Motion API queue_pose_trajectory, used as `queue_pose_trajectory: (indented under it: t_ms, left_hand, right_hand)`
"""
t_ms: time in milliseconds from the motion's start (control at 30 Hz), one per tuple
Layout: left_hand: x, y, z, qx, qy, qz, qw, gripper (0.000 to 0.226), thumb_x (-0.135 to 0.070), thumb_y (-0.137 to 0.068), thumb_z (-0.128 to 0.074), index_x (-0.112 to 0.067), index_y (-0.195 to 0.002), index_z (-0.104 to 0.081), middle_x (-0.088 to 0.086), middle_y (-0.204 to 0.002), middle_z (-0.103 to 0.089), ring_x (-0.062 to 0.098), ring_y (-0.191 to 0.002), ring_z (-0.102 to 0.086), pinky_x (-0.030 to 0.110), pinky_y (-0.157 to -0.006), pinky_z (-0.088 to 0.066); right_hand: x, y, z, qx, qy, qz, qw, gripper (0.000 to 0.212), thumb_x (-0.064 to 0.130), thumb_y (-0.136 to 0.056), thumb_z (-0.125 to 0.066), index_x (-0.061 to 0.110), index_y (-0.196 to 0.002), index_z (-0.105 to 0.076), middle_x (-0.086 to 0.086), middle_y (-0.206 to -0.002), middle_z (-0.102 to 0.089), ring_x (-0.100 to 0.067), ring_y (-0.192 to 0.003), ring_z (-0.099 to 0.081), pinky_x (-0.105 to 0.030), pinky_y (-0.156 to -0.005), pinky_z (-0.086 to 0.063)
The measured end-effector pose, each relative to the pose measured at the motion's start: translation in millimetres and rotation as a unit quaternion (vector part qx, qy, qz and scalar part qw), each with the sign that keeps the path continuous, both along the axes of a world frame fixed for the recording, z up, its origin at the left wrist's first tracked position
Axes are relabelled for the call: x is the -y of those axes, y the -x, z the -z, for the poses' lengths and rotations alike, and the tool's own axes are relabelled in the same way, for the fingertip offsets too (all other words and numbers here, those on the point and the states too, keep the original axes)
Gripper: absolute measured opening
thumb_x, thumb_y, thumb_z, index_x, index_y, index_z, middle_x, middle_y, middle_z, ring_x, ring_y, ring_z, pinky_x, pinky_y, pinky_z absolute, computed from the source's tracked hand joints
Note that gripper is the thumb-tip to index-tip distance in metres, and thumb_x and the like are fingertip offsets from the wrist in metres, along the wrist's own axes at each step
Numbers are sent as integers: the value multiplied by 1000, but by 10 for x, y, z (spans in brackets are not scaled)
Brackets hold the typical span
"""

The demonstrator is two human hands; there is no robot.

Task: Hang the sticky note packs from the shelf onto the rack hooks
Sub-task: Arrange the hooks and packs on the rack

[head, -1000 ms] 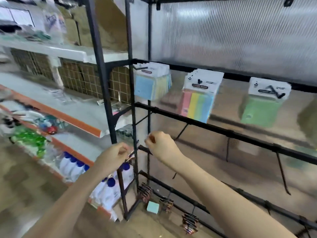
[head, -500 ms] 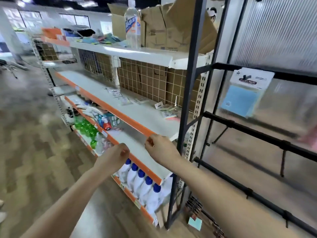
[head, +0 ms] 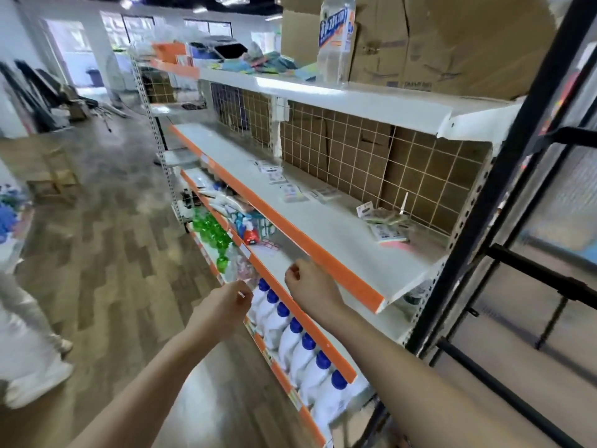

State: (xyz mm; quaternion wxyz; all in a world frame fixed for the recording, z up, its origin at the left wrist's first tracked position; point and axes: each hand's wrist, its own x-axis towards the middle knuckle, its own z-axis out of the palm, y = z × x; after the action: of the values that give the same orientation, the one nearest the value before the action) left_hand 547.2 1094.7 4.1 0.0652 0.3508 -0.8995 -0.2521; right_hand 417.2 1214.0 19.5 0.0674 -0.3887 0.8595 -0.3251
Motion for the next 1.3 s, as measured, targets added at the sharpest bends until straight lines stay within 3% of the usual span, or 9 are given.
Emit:
queue_pose_trajectory:
  t_ms: [167, 233, 400, 700, 967, 1067, 1300]
  left_hand:
    - [382, 458, -34, -5, 37, 17, 999, 19, -19, -94, -41, -23, -98, -59, 1, -96, -66, 20, -84, -63, 35, -74, -54]
    - [533, 675, -50, -4, 47, 22, 999, 20, -21, -96, -41, -23, -104, -59, 1, -100, -66, 20, -86, -62, 32, -73, -51]
    - [880, 1162, -26, -3, 48, 44, 998, 22, -19, -96, -45, -20, -110, -62, 1, -108, -67, 21, -96, -63, 33, -78, -52]
    - [1467, 1752, 136, -40, 46, 48, 997, 25, -19, -98, -43, -20, -116, -60, 1, -114, -67, 19, -96, -64, 34, -80, -53]
    - [2050, 2509, 173, -121, 49, 100, 986, 20, -16, -95, -50, -19, -111, -61, -1, -110, -64, 17, -99, -60, 32, -80, -51]
    - [2316, 2828, 197, -125, 33, 129, 983, 24, -19, -95, -51, -18, -117, -58, 1, -115, -60, 19, -108, -56, 33, -84, -48]
    - [2859, 3404, 312, -119, 28, 194, 973, 29, -20, -95, -50, -19, -124, -54, 5, -122, -55, 24, -116, -48, 37, -89, -46]
  right_hand:
    - [445, 403, 53, 17, 29, 33, 999, 27, 21, -94, -42, 1, -85, -58, -13, -77, -63, -24, -63, -57, -36, -56, -46]
    - [615, 613, 54, 14, 33, 43, 998, 25, 20, -93, -42, 1, -84, -56, -15, -83, -64, -32, -73, -58, -40, -63, -47]
    - [953, 1163, 109, 38, 36, 63, 997, 18, 21, -94, -44, 9, -95, -58, -7, -102, -65, -26, -94, -57, -34, -76, -44]
    - [1508, 1779, 321, 64, 29, 91, 993, 20, 19, -94, -45, 10, -99, -62, -5, -104, -65, -22, -98, -58, -32, -82, -46]
    - [1926, 2394, 564, 13, 37, 128, 991, 22, 11, -93, -49, 10, -108, -65, -7, -111, -64, -23, -107, -55, -27, -90, -37]
    - [2103, 2669, 606, -10, 26, 152, 988, 24, 12, -93, -50, 11, -111, -65, -4, -114, -63, -22, -110, -53, -23, -88, -34]
    - [2523, 3071, 646, -14, 7, 213, 977, 24, 11, -92, -51, 12, -114, -63, -3, -118, -62, -22, -114, -53, -28, -93, -38]
